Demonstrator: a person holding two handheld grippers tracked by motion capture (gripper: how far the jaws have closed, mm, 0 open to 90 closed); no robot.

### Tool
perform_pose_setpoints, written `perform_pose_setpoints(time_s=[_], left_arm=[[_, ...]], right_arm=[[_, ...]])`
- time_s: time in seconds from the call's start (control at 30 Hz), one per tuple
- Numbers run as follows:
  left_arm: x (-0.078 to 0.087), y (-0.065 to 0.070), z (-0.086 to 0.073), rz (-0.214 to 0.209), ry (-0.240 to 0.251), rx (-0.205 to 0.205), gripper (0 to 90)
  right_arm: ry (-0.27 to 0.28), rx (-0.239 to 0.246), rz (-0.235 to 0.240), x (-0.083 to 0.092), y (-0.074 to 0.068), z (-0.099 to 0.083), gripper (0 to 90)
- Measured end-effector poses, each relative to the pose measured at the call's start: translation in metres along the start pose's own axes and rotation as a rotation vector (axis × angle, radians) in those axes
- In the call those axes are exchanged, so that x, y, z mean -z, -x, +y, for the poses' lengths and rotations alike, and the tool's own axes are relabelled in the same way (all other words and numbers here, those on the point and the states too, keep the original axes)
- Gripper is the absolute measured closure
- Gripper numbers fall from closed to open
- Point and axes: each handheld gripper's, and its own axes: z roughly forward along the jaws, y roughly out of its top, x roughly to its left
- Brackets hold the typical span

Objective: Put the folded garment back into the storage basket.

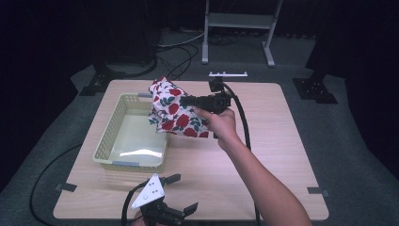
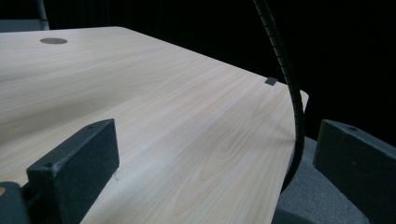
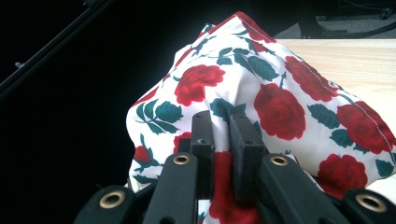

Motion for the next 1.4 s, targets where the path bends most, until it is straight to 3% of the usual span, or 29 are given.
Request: perform_pose_setpoints(time_s=[0.7,1.4], left_arm=[[0.0,0.001,0.0,0.0,0.001,-0.004,0.0],[0.0,0.001,0.0,-0.002,0.003,-0.004,0.0]], right_arm=[[-0.024,0.019,0.033,-0.023,-0.014,0.007,81.3],[-0.048,0.03,0.074,-0.061,-0.03,0.014,81.3]])
